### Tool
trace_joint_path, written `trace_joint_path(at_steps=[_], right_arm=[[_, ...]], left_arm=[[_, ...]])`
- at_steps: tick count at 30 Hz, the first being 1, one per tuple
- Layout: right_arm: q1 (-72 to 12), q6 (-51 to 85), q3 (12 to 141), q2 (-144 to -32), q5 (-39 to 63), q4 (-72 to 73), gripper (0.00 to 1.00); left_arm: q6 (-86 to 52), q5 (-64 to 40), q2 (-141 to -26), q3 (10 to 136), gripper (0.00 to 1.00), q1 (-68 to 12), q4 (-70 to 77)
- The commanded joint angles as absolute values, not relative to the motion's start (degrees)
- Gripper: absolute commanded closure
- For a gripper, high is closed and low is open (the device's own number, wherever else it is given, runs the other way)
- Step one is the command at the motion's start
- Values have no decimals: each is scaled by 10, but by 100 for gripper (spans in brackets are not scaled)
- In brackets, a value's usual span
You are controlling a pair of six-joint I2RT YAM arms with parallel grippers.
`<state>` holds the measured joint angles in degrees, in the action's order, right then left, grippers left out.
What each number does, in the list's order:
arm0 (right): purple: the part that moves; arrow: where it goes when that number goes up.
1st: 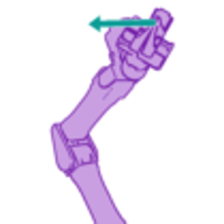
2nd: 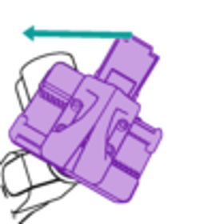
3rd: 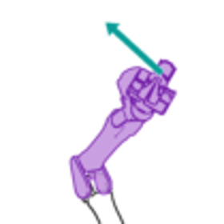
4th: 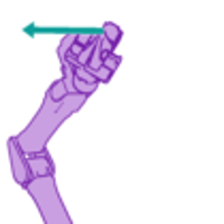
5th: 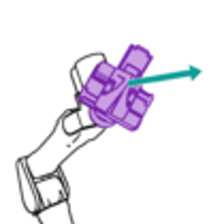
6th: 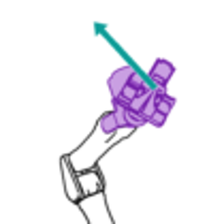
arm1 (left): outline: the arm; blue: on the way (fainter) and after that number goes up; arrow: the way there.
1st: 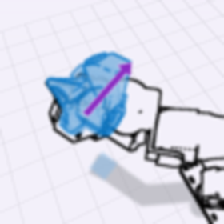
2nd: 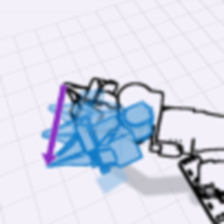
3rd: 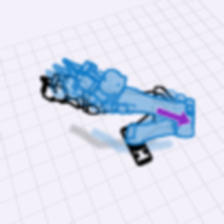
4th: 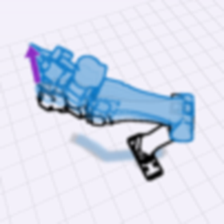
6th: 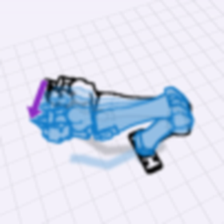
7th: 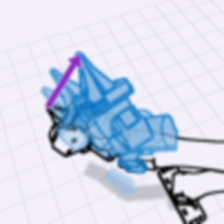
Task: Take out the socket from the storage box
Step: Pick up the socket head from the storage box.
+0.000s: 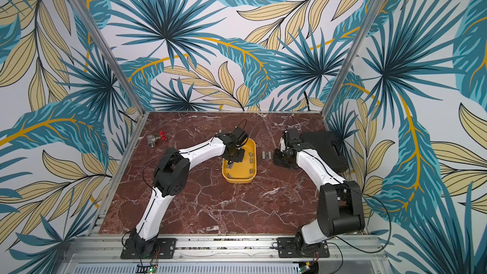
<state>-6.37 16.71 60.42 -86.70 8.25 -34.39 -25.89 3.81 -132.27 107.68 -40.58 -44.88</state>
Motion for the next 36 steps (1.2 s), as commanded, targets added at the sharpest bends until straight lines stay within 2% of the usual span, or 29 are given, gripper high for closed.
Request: trace_joint_path(at_steps=[1,9,17,28,36], right_arm=[[-66,171,588,-874,89,-342,72],[-66,171,587,-871,86,-344,72],[-66,169,592,-867,83,-351,72],[-67,171,592,-865,82,-353,72],[-71,171,592,-867,81,-353,72]], left_arm=[[-252,37,-1336,1089,74,-408,-459],[-261,37,-1311,1065,87,-408,-439],[-259,18,-1193,1029,88,-396,-399],[-256,19,-990,772,88,-253,-351],[-240,1,-961,672,88,-154,-333]])
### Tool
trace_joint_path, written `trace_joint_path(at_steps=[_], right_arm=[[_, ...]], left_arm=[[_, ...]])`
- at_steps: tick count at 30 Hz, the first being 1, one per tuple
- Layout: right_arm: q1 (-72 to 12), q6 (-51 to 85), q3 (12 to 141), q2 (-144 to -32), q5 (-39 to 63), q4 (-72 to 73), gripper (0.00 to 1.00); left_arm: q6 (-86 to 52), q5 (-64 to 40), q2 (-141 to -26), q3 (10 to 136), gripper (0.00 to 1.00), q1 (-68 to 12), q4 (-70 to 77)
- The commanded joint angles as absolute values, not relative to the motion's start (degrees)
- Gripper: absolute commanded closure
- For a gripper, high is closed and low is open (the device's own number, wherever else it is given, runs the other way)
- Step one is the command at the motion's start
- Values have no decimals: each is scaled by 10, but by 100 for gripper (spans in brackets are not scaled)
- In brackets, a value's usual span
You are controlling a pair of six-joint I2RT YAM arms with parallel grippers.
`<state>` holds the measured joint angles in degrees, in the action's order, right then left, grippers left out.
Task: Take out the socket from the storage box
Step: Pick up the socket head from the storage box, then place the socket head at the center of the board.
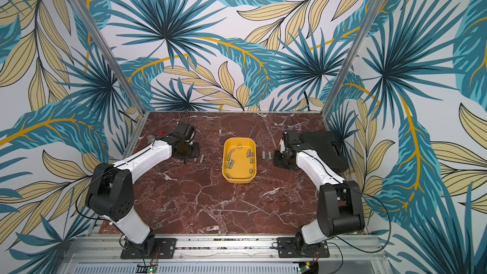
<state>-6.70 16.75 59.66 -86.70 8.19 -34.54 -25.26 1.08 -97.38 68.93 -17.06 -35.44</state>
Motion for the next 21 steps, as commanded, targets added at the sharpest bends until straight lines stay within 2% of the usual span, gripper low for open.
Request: trace_joint_path(at_steps=[1,14,21], right_arm=[[-71,172,592,-869,81,-353,72],[-74,173,590,-864,73,-361,72],[-74,173,590,-863,71,-363,72]], left_arm=[[-240,-2,-966,670,88,-146,-329],[-212,0,-1079,735,88,-120,-341],[-212,6,-1095,734,85,-112,-334]])
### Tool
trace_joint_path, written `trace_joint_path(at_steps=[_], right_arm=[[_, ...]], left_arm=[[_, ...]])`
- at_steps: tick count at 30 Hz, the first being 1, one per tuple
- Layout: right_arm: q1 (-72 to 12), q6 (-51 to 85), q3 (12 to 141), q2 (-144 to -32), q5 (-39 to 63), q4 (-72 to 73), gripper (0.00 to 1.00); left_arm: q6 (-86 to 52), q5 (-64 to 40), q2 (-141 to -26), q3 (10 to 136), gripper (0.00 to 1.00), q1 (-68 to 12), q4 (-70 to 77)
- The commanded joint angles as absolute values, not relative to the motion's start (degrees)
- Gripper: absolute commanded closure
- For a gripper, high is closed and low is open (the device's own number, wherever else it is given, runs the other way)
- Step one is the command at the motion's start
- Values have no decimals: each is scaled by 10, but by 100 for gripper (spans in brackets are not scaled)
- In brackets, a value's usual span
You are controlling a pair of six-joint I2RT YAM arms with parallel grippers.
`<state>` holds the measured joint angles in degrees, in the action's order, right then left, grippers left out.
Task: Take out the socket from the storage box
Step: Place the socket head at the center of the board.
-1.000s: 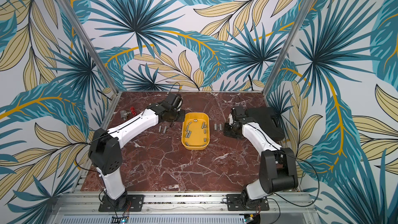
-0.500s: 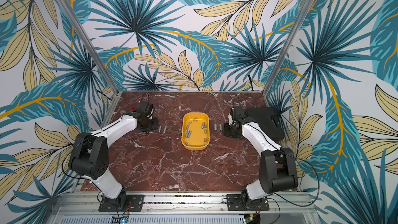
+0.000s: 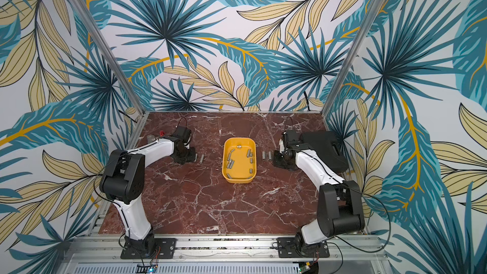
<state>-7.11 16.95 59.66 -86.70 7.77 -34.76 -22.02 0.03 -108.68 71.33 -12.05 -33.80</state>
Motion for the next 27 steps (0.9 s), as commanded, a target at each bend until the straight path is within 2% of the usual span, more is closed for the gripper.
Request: trace_joint_path(at_steps=[1,22,27], right_arm=[[-74,174,590,-864,71,-363,72],[-78,166,614,-867,68,-380,70],[-86,162,639,-868,71,-393,70]], left_arm=[[-211,6,-1097,734,85,-110,-334],[-208,19,-1066,712,57,-107,-340],[-207,15,-1029,712,55,-107,-351]])
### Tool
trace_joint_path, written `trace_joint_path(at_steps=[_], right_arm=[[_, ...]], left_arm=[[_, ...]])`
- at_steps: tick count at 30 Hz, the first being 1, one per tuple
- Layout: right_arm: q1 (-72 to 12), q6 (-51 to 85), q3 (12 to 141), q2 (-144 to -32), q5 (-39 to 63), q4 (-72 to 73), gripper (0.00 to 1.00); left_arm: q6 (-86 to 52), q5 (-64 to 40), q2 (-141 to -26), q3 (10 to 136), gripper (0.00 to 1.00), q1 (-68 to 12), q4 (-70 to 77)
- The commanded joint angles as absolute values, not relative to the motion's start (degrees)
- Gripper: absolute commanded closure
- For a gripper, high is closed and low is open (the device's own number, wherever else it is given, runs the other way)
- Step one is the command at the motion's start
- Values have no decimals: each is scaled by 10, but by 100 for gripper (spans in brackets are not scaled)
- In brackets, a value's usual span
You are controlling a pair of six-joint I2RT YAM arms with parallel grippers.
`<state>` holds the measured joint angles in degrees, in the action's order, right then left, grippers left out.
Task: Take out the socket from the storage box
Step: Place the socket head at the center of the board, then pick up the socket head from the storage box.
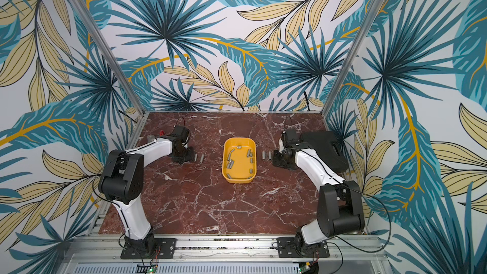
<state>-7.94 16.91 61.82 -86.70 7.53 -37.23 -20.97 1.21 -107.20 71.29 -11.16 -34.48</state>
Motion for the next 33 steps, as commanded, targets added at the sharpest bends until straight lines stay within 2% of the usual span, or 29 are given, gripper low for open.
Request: trace_joint_path(at_steps=[1,7,16,23,33], right_arm=[[-88,161,646,-870,70,-396,70],[-114,165,685,-882,65,-404,69],[-209,187,752,-961,42,-386,69],[-271,216,811,-1047,25,-365,69],[-318,226,871,-1136,10,-372,69]], left_arm=[[-208,12,-1021,711,55,-107,-351],[-214,1,-962,694,54,-108,-358],[-259,-9,-838,574,52,-152,-308],[-301,-8,-812,515,52,-208,-264],[-331,13,-798,483,51,-263,-241]])
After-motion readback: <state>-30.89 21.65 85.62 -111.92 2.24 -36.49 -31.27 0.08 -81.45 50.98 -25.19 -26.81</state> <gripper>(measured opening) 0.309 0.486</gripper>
